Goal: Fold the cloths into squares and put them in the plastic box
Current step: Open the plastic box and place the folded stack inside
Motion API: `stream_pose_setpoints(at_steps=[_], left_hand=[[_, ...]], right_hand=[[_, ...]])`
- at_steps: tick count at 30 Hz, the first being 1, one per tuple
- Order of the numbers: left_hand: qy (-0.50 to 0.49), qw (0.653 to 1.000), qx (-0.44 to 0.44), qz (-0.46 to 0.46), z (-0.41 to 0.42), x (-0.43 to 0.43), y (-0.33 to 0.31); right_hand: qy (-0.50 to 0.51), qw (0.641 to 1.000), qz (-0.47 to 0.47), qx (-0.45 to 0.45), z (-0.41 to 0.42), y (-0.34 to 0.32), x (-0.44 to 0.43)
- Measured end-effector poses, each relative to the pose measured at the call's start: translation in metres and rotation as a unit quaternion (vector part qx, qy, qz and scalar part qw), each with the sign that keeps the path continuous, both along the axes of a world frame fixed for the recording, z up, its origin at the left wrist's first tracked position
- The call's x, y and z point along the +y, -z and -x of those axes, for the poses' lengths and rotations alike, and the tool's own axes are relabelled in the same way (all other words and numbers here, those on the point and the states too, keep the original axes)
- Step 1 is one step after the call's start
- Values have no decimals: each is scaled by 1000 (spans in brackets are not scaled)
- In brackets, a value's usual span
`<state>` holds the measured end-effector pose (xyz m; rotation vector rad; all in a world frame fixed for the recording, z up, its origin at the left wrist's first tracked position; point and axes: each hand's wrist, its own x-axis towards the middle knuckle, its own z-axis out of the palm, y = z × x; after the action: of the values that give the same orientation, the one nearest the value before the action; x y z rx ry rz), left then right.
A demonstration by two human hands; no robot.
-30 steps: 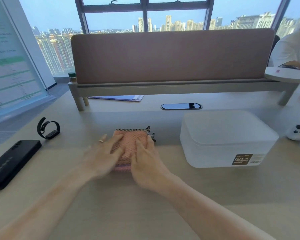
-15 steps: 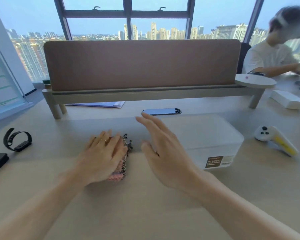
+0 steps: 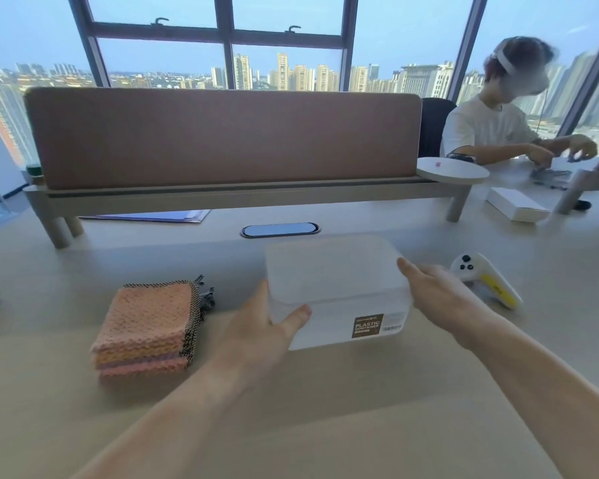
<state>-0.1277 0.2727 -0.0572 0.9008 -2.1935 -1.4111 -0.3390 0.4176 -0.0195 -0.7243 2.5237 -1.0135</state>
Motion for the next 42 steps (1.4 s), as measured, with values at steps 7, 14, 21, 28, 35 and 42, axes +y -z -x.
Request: stream_pose_setpoints(at_steps=[7, 14, 21, 28, 35, 42], left_hand=[[-41, 999, 8, 32, -28, -2, -22], [-106, 992, 68, 17, -29, -23, -56], [-86, 984, 148, -55, 2, -67, -73], [-116, 974, 132, -142, 30, -106, -47], [-135, 960, 103, -222, 32, -115, -27], [-156, 987, 36, 34, -26, -127, -49]], right_hand=[[-51, 998, 24, 33, -24, -11, -12], [-52, 988, 143, -39, -20, -41, -38], [-94, 945, 249, -191, 7, -47, -80], [-89, 939, 232, -240, 21, -23, -110], [-67, 955, 172, -232, 28, 3, -126], [-62, 978, 182, -77, 12, -6, -113]])
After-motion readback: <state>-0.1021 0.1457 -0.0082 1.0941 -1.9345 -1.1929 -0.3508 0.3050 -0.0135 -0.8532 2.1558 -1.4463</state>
